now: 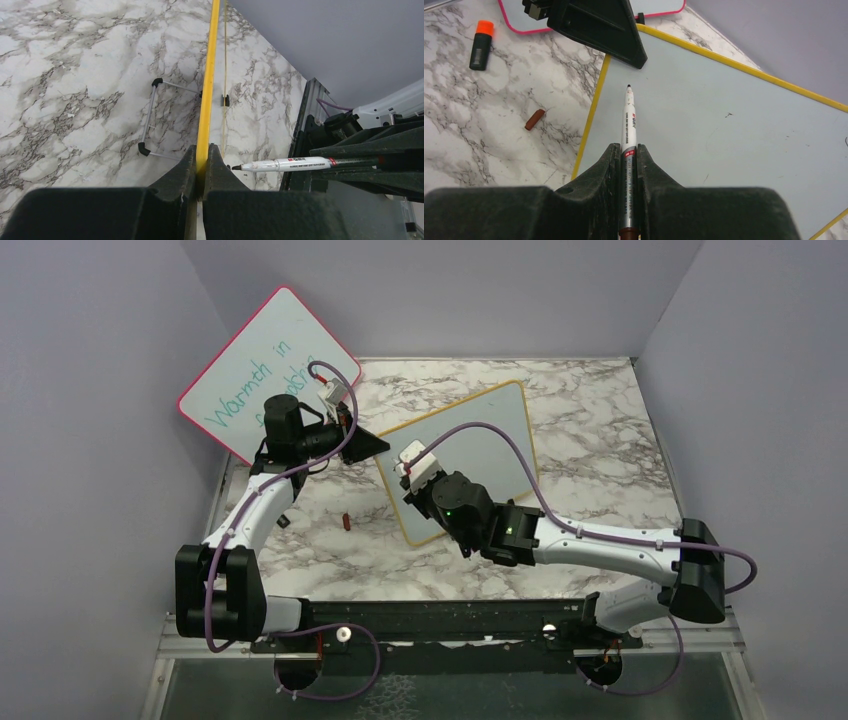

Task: Write a sentence on the whiteboard

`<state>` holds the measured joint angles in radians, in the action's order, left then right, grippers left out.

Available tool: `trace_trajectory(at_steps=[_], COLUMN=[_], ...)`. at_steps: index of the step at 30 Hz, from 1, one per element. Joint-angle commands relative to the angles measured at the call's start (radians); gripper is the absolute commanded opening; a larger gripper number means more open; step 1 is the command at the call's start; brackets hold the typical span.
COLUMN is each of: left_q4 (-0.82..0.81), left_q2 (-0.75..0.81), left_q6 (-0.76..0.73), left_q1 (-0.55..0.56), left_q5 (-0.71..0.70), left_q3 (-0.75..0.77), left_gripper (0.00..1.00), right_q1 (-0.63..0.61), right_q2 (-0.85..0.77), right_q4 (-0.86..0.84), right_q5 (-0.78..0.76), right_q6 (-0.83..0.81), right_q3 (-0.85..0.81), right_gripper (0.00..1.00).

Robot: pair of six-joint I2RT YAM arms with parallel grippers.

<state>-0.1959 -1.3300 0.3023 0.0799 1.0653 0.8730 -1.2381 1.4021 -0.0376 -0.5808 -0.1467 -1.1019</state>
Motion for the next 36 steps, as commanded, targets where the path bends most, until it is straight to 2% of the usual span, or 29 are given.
trace_trajectory(at_steps=[1, 36], left_q4=[0.029, 0.026], left_q2=[-0.021, -0.025], left_q6=[-0.054, -0.052], left_q1=[-0.003, -0.003], left_q5=[-0.021, -0.009], left_q3=[-0.002, -0.002], left_gripper=[0.00, 0.00], right_q1=[-0.009, -0.009], right_q2=[0.024, 0.085], right_q4=[-0.050, -0.103], right_q5=[-0.055, -0.059], right_q6=[0.012, 0.006], right_q3=[-0.003, -0.023], right_gripper=[0.01, 0.00])
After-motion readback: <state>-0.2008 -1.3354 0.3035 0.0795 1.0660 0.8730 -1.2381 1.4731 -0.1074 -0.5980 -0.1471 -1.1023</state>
